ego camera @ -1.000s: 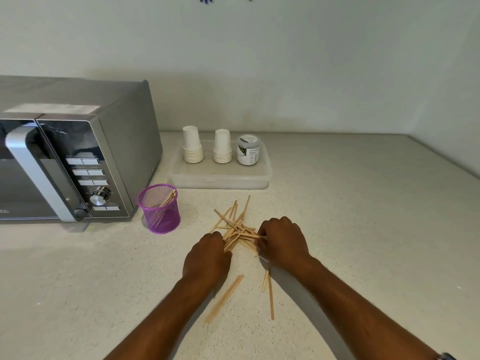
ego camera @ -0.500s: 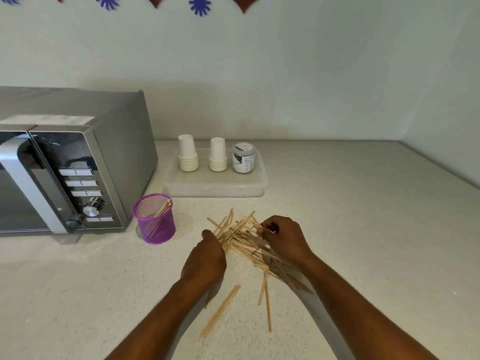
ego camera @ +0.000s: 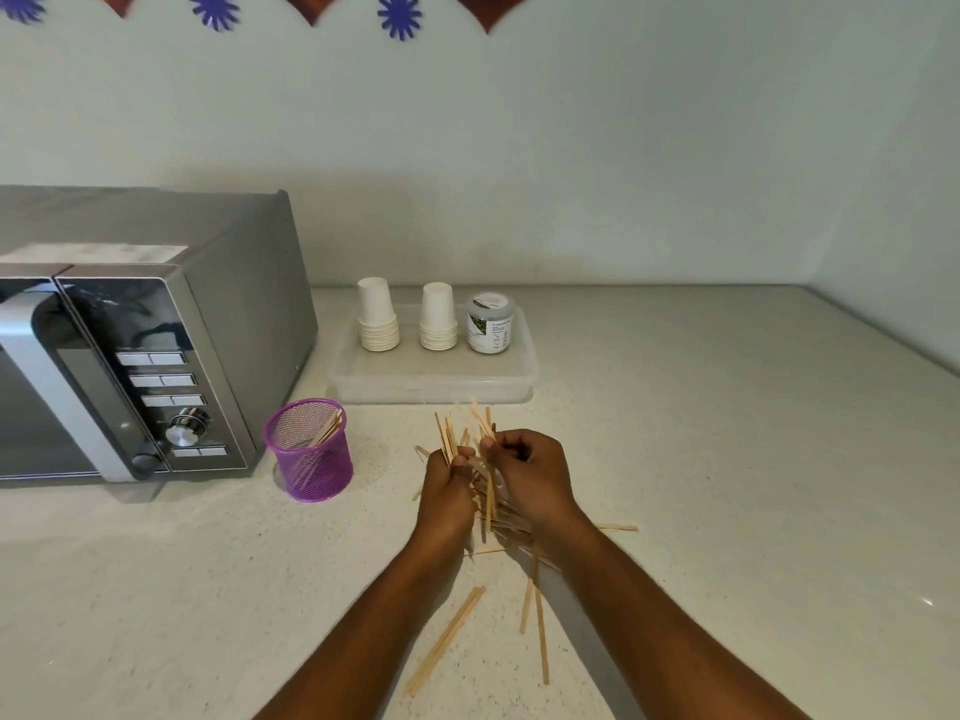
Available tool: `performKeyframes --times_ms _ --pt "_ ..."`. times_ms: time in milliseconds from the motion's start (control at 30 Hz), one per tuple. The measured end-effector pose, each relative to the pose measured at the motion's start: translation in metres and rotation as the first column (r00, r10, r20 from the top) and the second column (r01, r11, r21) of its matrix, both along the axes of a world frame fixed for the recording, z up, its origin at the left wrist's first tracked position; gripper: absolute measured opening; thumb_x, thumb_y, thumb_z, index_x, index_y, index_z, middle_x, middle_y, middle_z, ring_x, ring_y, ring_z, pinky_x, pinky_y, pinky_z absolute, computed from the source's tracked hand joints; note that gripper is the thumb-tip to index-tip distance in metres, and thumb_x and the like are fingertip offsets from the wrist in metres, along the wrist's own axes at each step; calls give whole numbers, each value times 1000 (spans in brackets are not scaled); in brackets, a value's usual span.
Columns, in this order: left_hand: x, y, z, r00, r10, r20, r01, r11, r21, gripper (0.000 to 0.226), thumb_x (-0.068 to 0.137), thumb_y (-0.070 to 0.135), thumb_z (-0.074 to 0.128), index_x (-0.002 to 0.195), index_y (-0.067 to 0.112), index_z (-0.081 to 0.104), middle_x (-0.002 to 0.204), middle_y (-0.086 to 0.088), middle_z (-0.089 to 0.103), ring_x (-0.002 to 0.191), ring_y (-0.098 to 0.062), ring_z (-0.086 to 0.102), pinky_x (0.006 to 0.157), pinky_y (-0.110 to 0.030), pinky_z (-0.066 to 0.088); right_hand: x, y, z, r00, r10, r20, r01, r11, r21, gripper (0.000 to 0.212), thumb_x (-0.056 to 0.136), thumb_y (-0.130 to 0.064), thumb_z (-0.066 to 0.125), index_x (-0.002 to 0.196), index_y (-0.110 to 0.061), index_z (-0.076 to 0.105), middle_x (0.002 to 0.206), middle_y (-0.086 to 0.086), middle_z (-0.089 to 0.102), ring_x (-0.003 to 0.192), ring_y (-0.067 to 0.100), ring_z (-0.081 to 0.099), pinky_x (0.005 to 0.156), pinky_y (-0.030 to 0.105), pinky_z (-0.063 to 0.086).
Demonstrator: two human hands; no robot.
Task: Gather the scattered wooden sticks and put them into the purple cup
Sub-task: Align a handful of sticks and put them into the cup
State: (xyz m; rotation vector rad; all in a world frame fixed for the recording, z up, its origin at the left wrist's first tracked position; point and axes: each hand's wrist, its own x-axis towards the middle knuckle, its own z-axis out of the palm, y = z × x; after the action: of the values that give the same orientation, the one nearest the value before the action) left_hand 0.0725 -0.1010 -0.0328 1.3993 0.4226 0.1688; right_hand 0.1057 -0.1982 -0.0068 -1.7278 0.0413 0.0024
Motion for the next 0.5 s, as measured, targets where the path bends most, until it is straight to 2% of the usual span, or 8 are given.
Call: performKeyframes --times_ms 67,133,233,367,433,500 --pt "2 -5 -2 1000 6 -1 -6 1000 -23 16 106 26 43 117 25 56 107 -5 73 89 -15 76 65 -27 59 -3 8 -3 1000 -5 -9 5 999 32 7 92 -25 74 93 -20 79 88 -2 80 86 16 76 87 40 62" --pt "4 -10 -3 999 51 -6 -52 997 -54 18 108 25 41 118 23 55 108 -3 72 93 -15 74 64 -23 58 -6 14 -5 1000 -26 16 25 999 42 8 91 -26 75 93 -20 80 88 -3 80 85 13 76 89 40 61" --pt "4 -15 -6 993 121 10 -118 983 -140 20 109 28 39 114 27 58 109 2 72 96 -10 73 67 -19 57 -11 17 -7 995 -62 84 58 997 47 7 89 -28 77 91 -23 81 82 -8 80 80 3 75 85 33 62" --pt "2 -22 -7 992 125 32 -114 966 -231 32 109 39 36 125 22 58 114 -3 73 104 -13 72 79 -25 56 -17 18 -10 980 -36 194 46 998 -47 12 88 -30 79 100 -26 83 85 -17 79 83 -5 73 83 18 59" --pt "0 -25 -8 992 112 52 -97 967 -235 34 108 41 37 125 19 57 113 -6 73 102 -12 73 75 -22 56 -20 18 -12 956 -16 293 51 993 -110 11 90 -28 77 100 -28 82 81 -27 73 84 -10 70 77 6 52" --pt "-1 -25 -8 992 110 59 -93 968 -233 32 109 40 37 122 18 56 109 -7 74 98 -10 74 72 -19 56 -20 16 -14 933 0 360 69 982 -178 9 93 -26 74 99 -26 81 85 -21 71 85 -7 68 75 5 49"
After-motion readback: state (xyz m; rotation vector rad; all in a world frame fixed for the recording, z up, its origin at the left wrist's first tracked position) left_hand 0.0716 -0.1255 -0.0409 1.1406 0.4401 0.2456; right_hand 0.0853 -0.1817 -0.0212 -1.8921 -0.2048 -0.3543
